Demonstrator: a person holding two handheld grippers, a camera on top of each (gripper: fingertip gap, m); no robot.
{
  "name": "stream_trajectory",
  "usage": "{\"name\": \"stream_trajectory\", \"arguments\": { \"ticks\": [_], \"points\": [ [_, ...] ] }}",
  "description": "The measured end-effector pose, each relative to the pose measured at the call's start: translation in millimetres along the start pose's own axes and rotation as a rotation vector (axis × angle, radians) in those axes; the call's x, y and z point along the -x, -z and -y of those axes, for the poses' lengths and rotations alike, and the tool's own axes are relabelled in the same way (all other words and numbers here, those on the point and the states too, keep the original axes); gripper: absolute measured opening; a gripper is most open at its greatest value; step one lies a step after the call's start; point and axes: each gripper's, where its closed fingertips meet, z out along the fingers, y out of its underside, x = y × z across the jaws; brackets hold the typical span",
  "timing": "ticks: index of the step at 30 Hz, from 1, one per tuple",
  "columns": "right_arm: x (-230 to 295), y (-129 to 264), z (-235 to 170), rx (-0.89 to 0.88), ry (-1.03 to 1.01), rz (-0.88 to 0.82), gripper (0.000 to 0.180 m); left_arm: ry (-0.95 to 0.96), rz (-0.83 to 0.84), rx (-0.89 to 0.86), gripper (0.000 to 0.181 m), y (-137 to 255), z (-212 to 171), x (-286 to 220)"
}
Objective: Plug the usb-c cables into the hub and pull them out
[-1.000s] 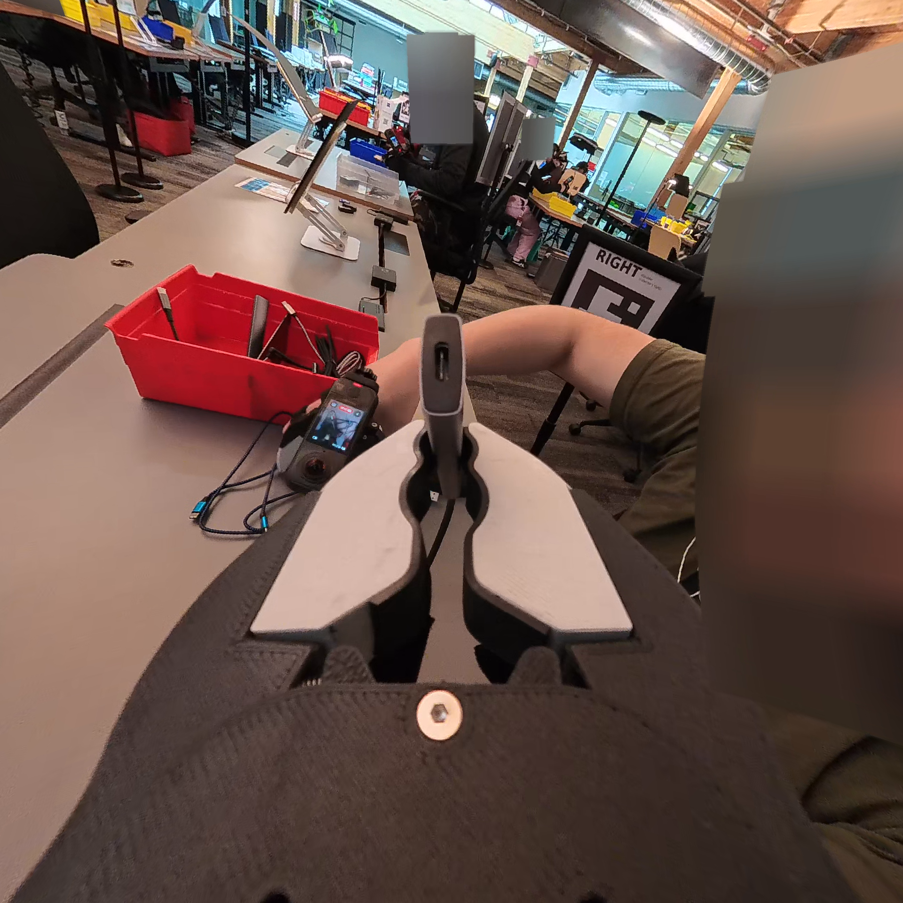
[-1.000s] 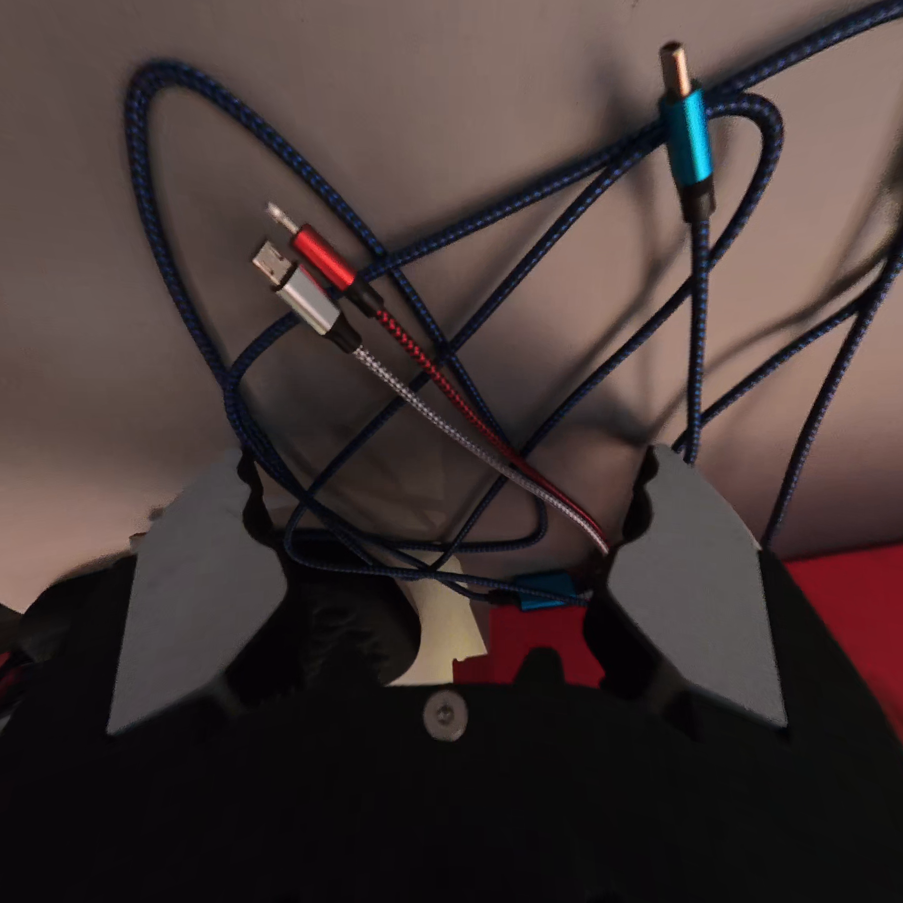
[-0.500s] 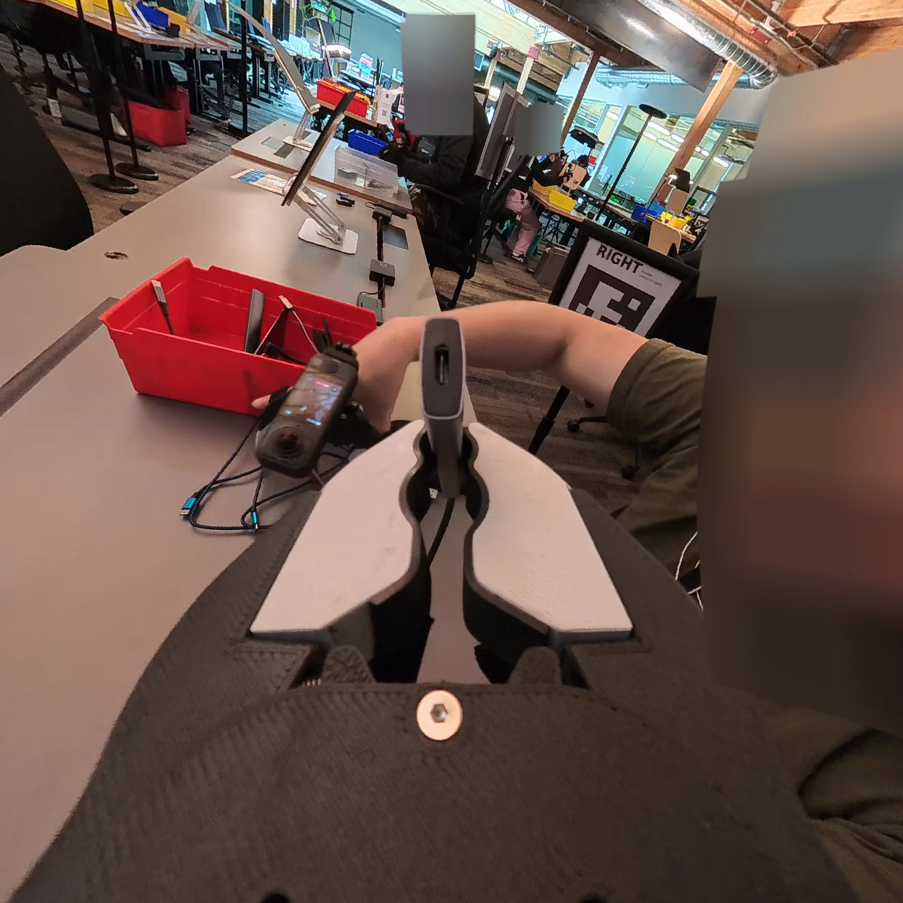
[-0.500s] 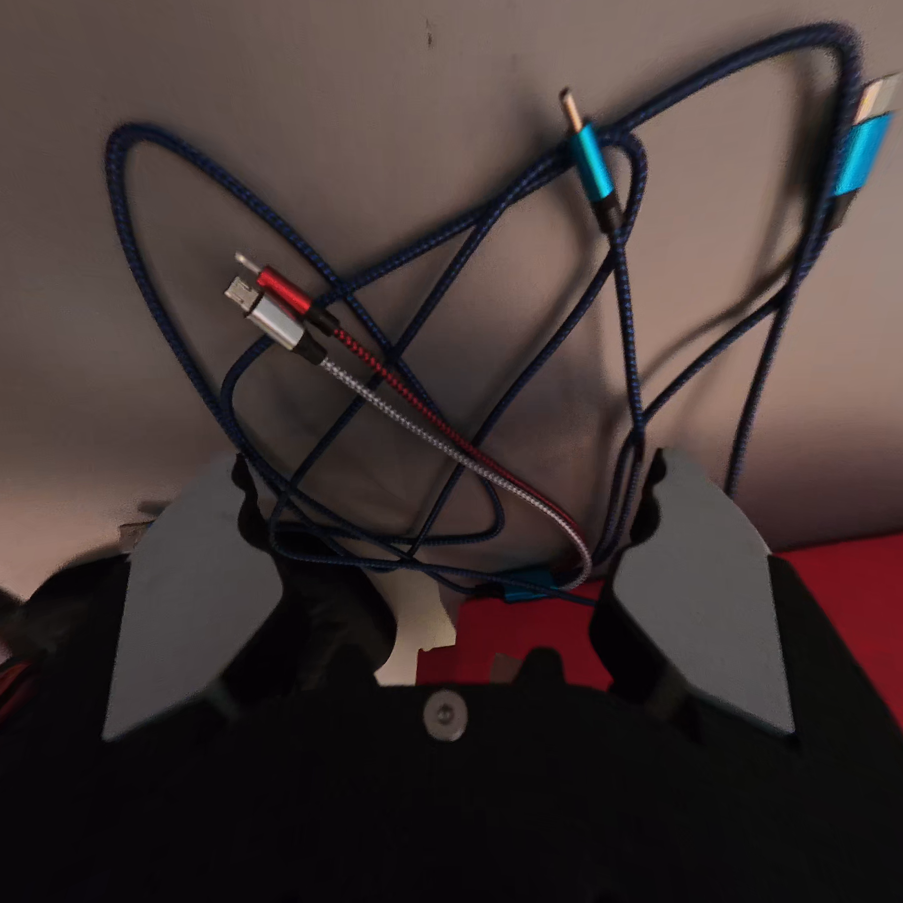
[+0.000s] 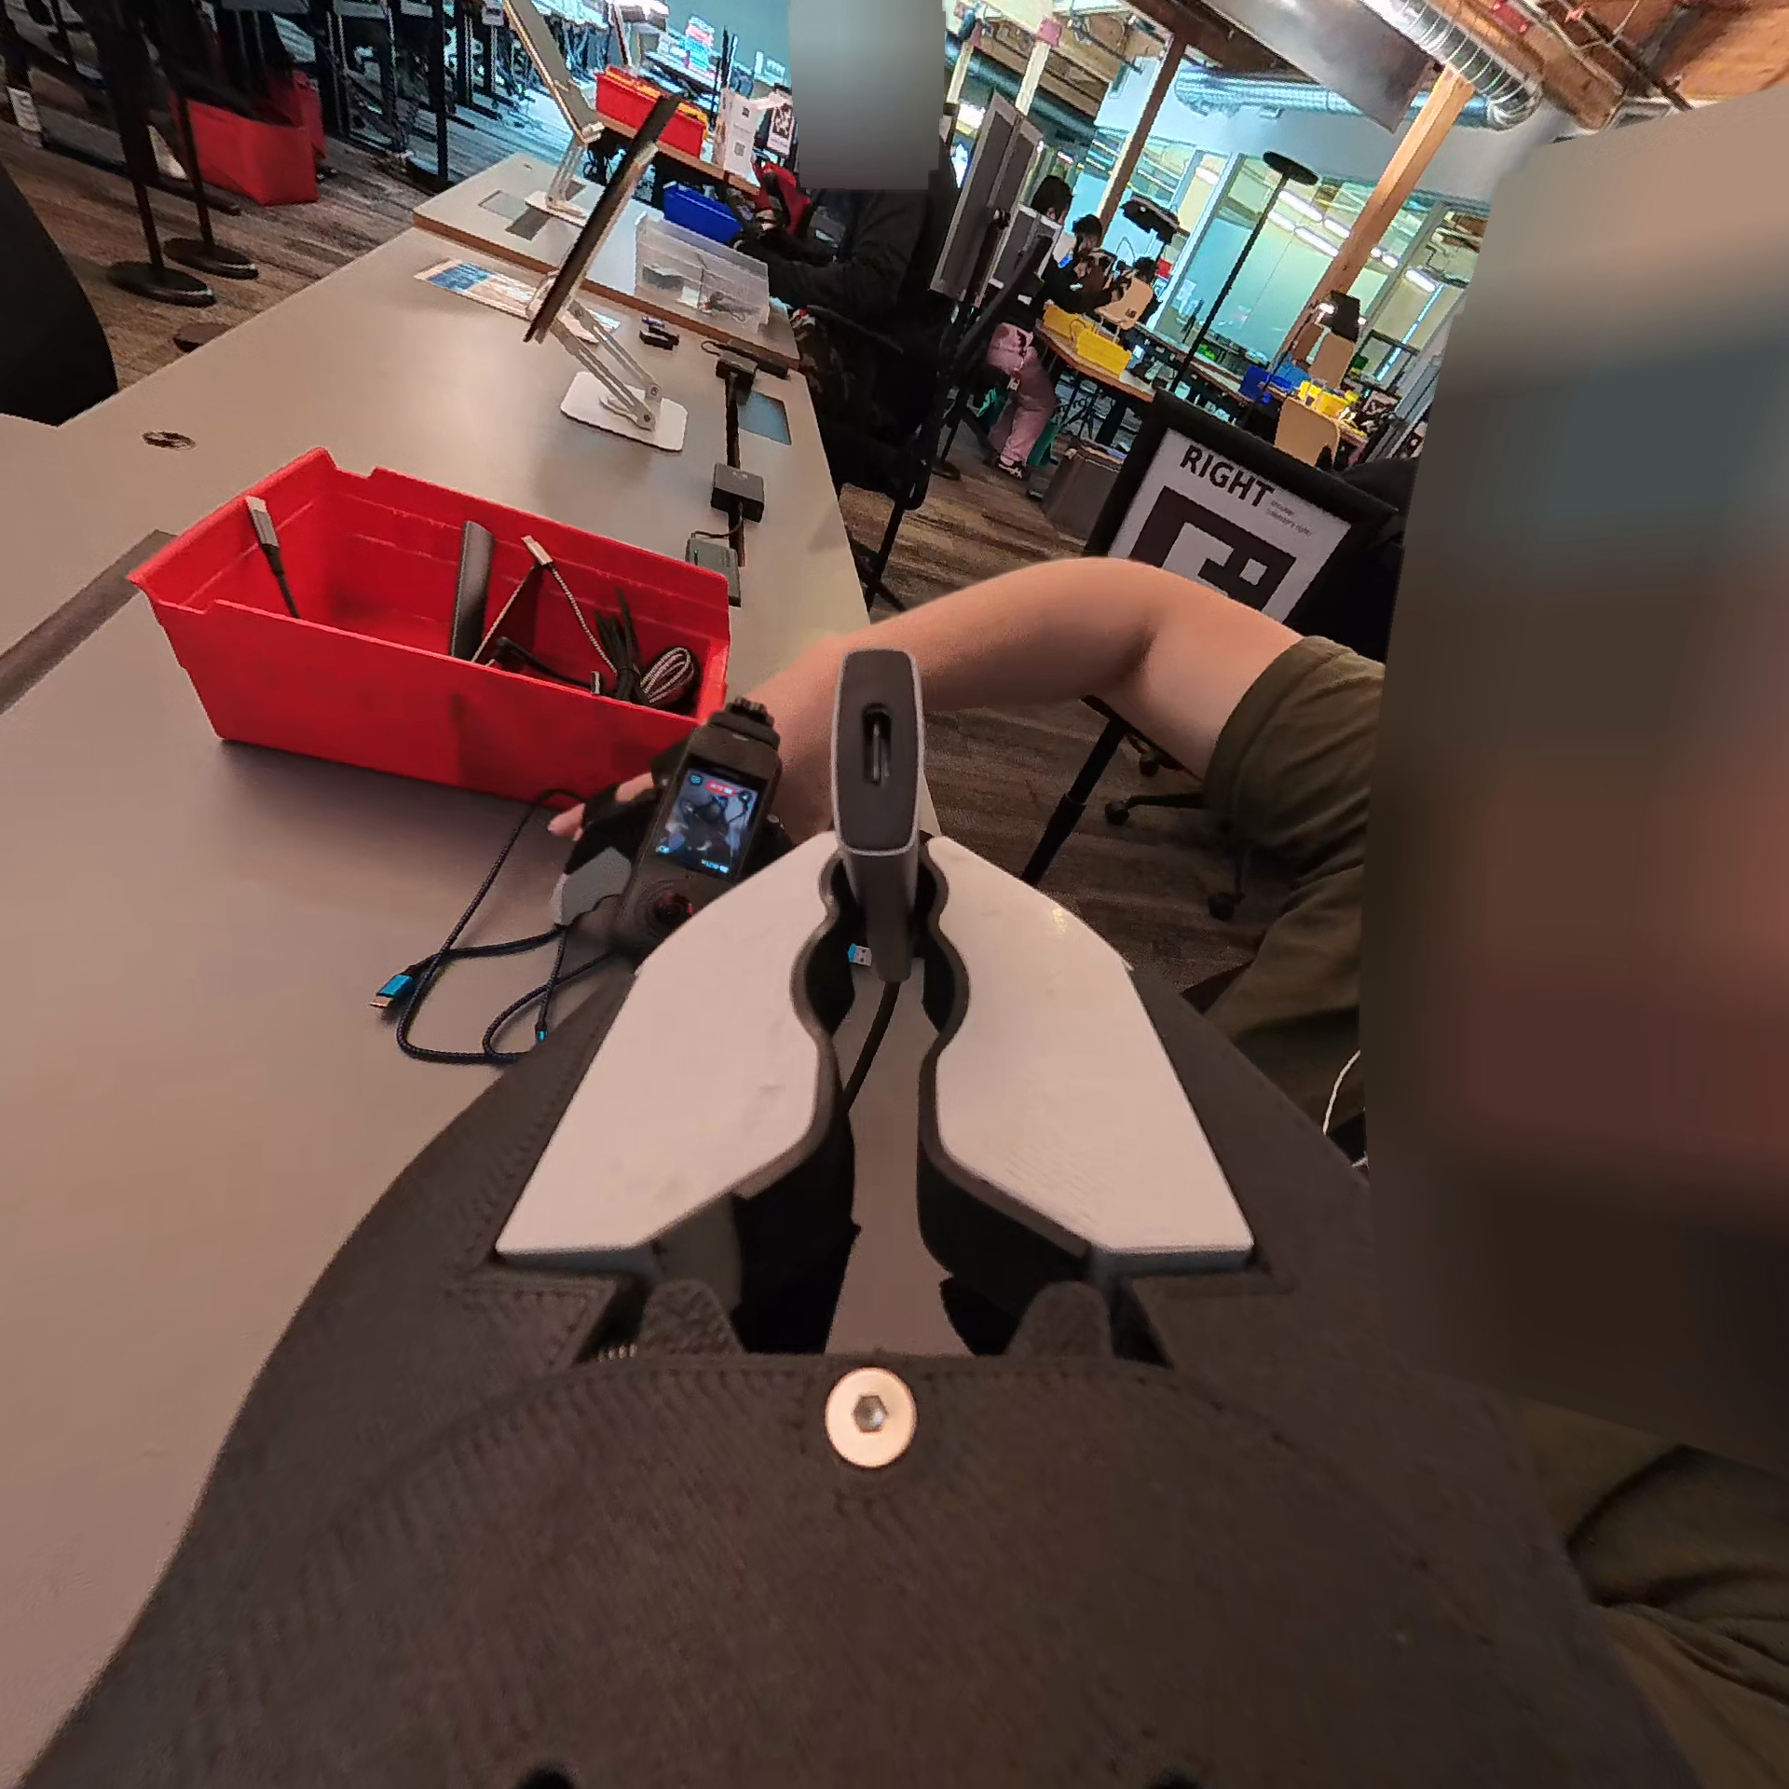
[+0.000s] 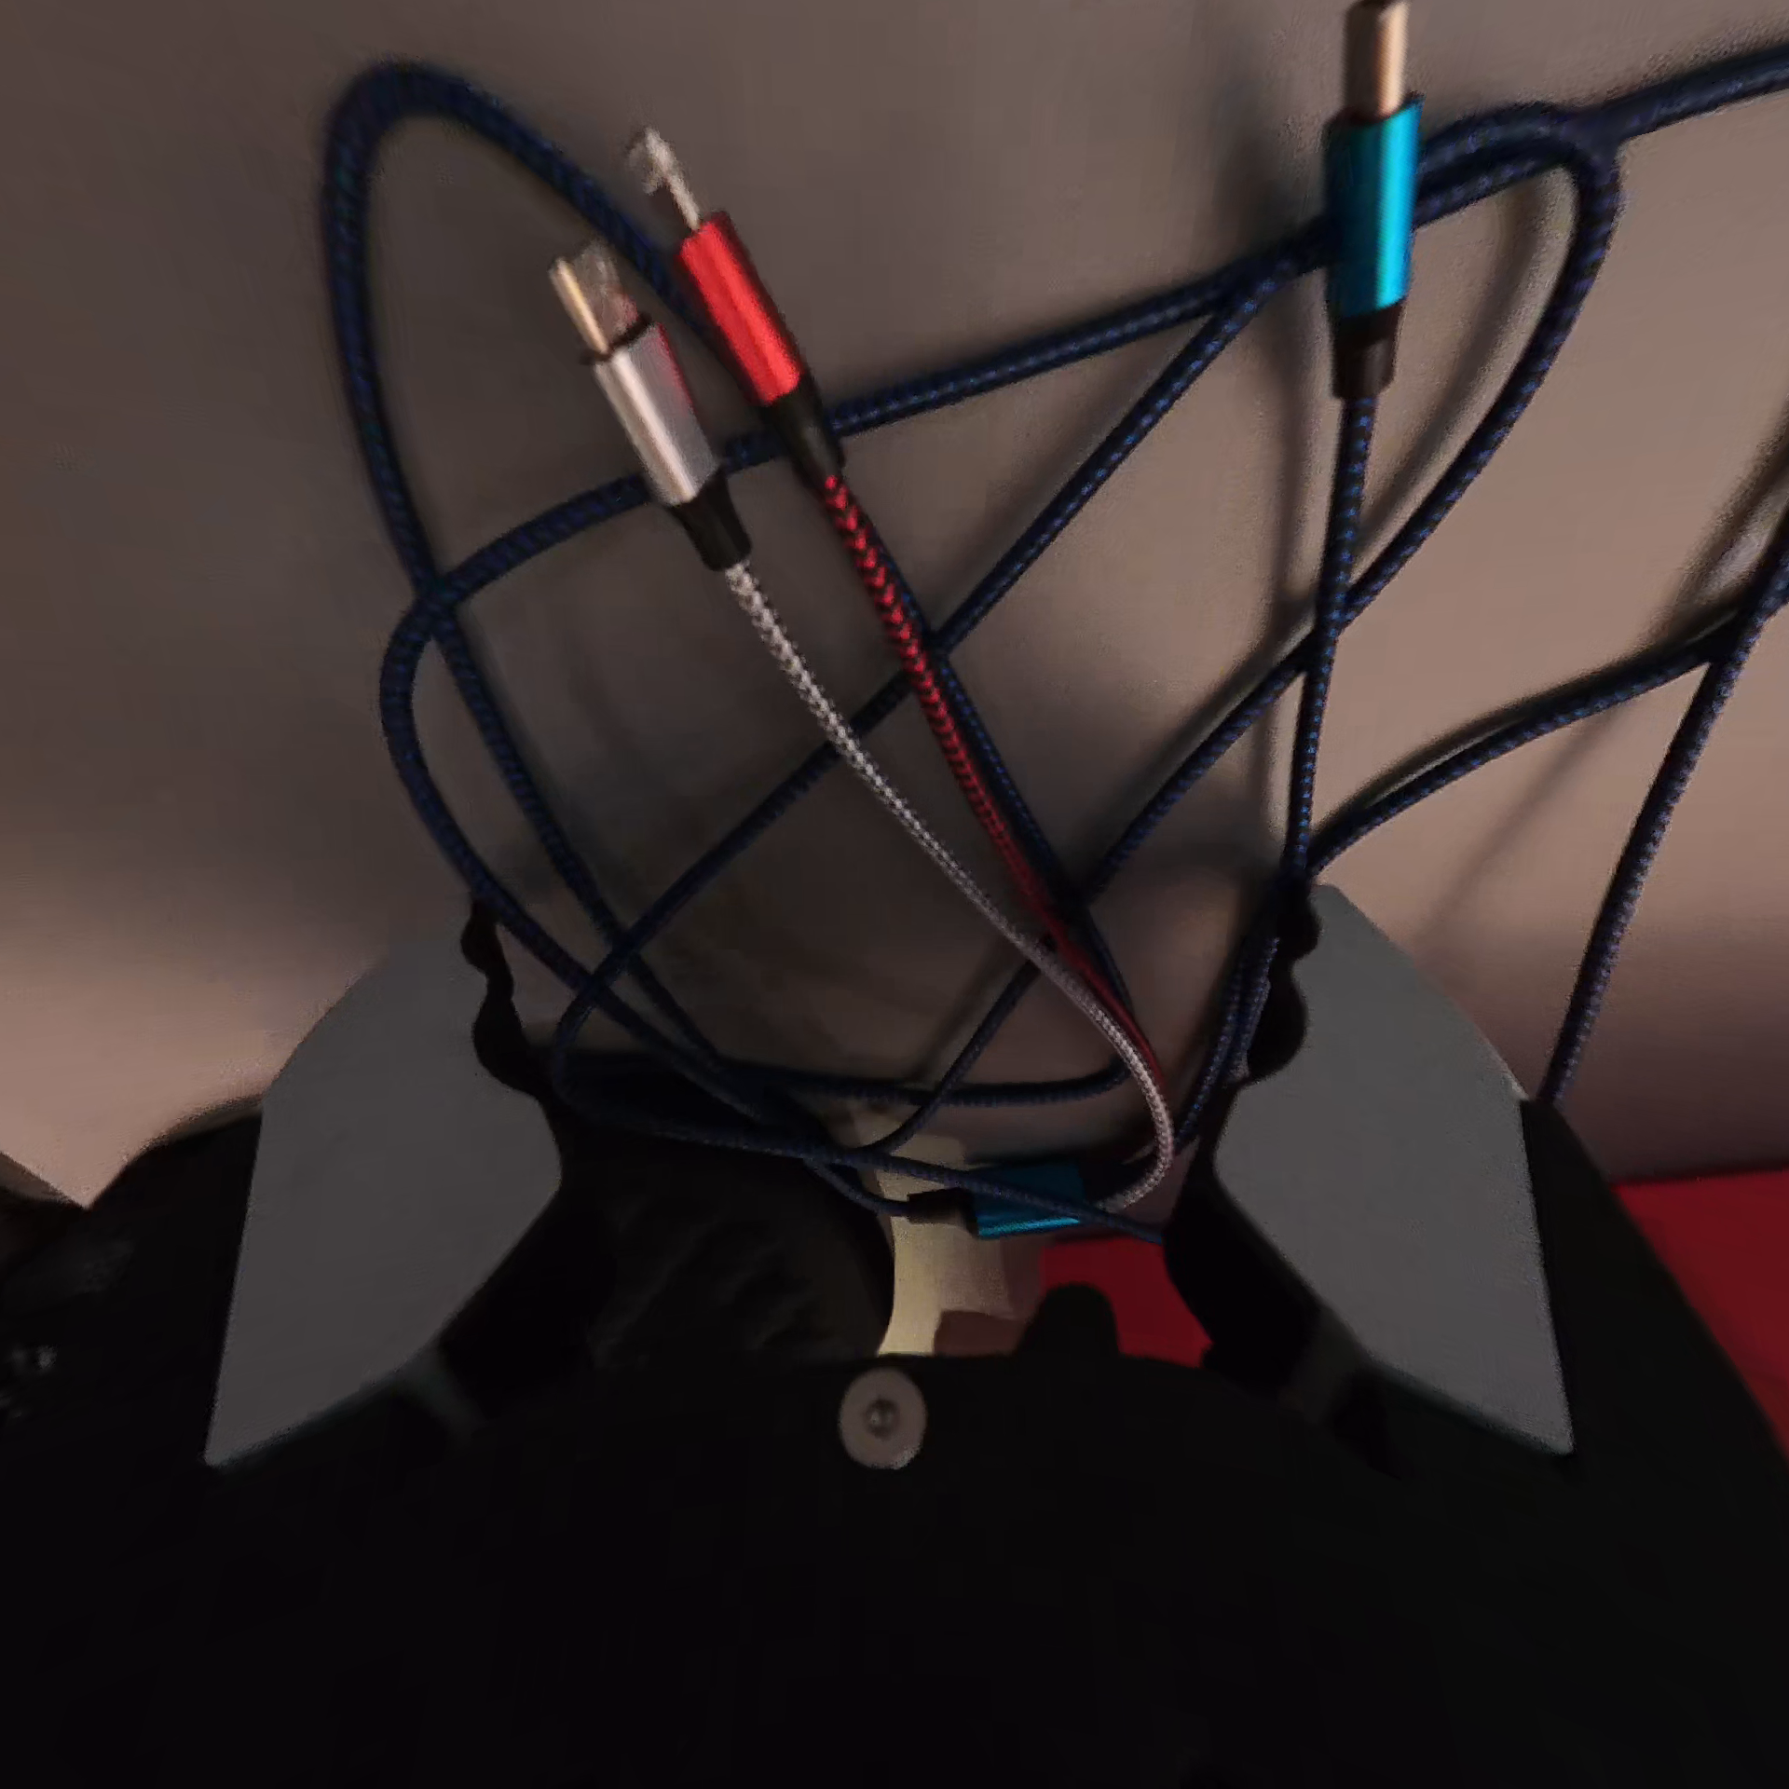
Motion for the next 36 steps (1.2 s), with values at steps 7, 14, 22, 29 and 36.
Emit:
{"name": "stream_trajectory", "arguments": {
  "ticks": [7, 14, 22, 29, 36],
  "points": [
    [0, 1, -2, -0.004, -0.026, 0.001, 0.144, -0.009, -0.001, 0.0, 0.009, -1, 0, -4],
    [7, 6, -3, 0.011, -0.028, -0.002, 0.124, -0.014, -0.007, 0.001, 0.009, 0, 1, -6],
    [28, 14, -3, 0.0, -0.027, -0.001, 0.071, -0.026, -0.011, -0.01, 0.009, 4, 3, -10],
    [47, 16, 0, -0.021, 0.015, -0.038, 0.03, -0.037, -0.017, -0.016, 0.009, 5, 4, -15],
    [46, 29, 15, -0.071, 0.056, -0.142, 0.007, -0.044, -0.02, -0.018, 0.009, 6, 4, -18]
  ]
}}
